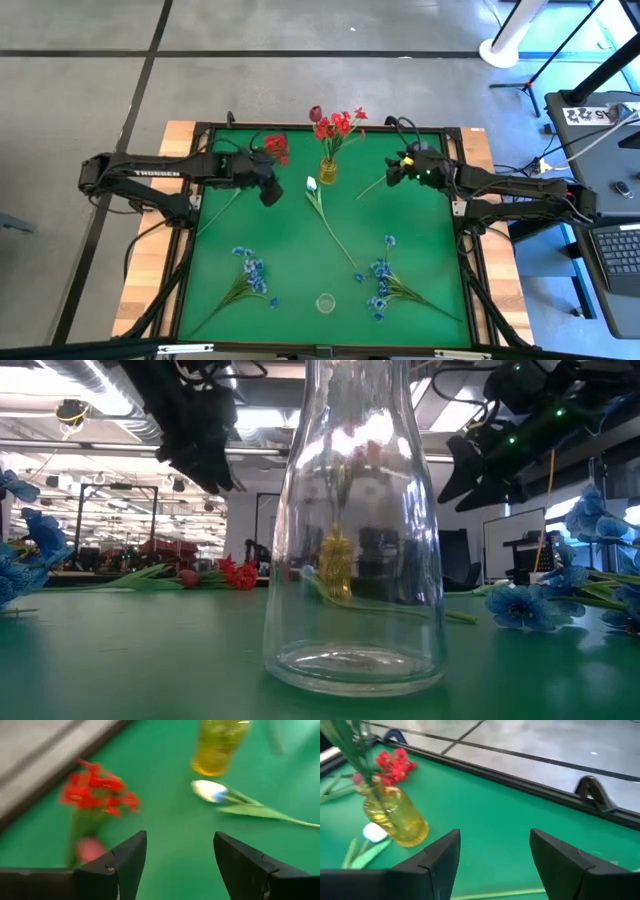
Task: Sort flowers into vase by color
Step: Put the bottom white tulip into the transparent vase
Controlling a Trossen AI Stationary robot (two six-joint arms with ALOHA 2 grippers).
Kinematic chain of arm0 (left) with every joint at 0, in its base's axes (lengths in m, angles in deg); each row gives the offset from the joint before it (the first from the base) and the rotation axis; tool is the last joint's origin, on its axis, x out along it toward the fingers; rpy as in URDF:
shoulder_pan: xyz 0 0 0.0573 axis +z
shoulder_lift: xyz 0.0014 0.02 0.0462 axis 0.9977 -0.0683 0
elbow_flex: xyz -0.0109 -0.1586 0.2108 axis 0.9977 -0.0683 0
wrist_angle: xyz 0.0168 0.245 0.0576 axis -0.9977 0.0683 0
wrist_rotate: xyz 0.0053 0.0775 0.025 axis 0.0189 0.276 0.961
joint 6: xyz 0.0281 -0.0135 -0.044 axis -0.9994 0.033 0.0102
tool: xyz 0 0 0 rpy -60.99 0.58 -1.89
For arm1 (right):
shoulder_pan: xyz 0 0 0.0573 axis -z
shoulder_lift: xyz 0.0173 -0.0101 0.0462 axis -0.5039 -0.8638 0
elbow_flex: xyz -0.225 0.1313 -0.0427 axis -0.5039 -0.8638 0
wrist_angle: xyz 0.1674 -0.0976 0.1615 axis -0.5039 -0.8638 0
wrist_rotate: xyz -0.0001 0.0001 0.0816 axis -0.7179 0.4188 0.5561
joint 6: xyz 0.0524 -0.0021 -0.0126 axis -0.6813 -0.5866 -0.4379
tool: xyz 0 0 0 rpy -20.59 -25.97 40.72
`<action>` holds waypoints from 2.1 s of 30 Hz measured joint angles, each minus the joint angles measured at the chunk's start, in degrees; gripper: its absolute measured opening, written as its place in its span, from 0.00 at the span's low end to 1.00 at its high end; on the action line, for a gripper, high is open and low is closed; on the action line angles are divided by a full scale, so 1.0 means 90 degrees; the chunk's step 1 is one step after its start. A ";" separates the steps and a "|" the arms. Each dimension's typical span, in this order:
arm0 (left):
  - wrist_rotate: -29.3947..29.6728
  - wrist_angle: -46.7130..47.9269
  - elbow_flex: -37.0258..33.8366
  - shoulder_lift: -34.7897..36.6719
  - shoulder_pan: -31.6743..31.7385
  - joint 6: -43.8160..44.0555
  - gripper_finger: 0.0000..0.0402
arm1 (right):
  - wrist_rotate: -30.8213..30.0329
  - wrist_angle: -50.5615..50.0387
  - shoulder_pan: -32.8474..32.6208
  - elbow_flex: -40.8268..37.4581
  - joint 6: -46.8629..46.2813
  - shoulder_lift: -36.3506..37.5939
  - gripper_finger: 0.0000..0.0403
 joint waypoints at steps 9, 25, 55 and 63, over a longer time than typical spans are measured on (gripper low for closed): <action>-0.0611 -0.0985 -0.0430 0.0000 -0.0803 0.0510 0.56 | 0.1520 0.0119 -0.0015 0.0002 0.0367 -0.0180 0.59; 0.0152 -0.3532 -0.1506 0.0000 -0.1658 0.1029 0.56 | 0.1978 0.0448 -0.1770 0.1593 0.0379 -0.2500 0.59; 0.2327 -0.5223 -0.2043 0.0806 -0.3416 -0.0571 0.49 | 0.0686 -0.0760 -0.2244 0.4675 0.0065 -0.6728 0.59; 0.1354 -0.8689 -0.3650 0.0818 -0.3409 -0.0863 0.44 | 0.0831 -0.0758 -0.2244 0.4674 0.0044 -0.6835 0.59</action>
